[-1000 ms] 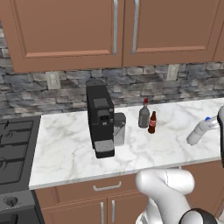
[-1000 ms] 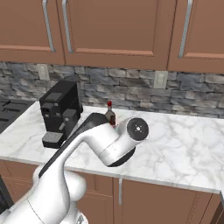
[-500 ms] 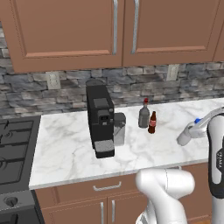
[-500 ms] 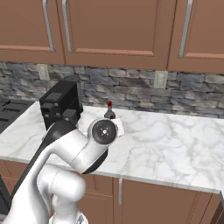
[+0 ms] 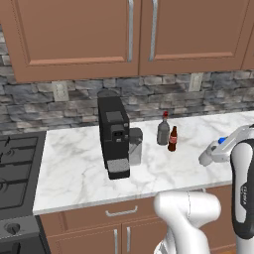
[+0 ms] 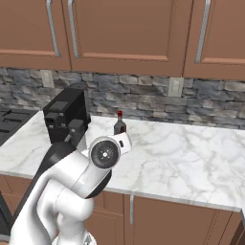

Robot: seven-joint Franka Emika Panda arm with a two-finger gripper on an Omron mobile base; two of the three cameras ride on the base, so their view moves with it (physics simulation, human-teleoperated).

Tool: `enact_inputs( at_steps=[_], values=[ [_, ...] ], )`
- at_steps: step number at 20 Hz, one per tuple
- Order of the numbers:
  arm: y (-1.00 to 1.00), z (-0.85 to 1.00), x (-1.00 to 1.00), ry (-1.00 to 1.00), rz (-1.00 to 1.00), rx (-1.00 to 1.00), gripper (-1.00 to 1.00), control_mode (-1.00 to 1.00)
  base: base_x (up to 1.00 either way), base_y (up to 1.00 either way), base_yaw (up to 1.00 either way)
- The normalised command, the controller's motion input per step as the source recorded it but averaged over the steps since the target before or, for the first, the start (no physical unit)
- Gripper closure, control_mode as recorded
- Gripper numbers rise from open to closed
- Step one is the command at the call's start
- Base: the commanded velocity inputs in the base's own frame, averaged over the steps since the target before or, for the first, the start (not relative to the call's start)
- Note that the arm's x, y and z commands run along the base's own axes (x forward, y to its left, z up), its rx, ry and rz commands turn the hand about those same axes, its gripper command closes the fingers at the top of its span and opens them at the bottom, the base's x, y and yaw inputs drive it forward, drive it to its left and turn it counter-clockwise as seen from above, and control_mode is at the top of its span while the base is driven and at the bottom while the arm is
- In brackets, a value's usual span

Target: Move the drinks to the dining counter.

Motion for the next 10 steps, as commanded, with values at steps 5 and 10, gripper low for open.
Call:
enact_inputs(
  at_steps=[5, 10],
  values=[
    [0.0, 0.0, 0.0, -0.01, 0.0, 0.0, 1.0, 1.0, -0.21, 0.0, 0.0],
    [0.0, 0.0, 0.0, 0.0, 0.0, 0.0, 1.0, 1.0, -0.77, -0.02, 0.0]
  ],
)
